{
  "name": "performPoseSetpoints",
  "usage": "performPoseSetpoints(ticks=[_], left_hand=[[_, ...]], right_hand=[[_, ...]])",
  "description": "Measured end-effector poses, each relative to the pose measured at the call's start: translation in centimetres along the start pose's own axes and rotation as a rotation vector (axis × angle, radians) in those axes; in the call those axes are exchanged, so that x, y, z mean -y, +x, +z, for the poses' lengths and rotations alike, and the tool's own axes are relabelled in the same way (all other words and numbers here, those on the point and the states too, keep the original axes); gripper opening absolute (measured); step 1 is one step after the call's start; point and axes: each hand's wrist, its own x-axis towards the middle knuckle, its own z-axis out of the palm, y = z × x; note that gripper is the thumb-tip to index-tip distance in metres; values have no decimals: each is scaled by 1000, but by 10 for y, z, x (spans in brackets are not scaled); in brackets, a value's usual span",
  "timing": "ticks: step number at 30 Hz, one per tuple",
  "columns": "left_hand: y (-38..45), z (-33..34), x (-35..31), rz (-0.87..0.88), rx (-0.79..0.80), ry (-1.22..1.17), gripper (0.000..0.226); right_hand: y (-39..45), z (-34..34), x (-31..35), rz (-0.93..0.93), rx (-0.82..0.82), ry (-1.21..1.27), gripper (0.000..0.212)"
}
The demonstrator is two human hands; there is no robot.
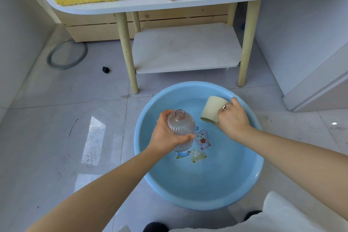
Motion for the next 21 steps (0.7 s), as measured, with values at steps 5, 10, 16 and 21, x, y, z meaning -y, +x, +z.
performPoseSetpoints(ticks=[5, 10, 16, 21], left_hand=[[2, 0, 3, -7, -6, 10, 93], [4, -1, 5, 0, -21, -1, 87], [4, -3, 4, 6, -37, -5, 83], [3, -3, 2, -13, -17, -30, 85]], right_hand=[[-5, 6, 15, -142, 84, -88, 24], [-9, 8, 11, -6, 167, 289, 45], [-9, 1, -2, 304, 308, 726, 57], [-11, -4, -12, 537, 260, 1225, 53]])
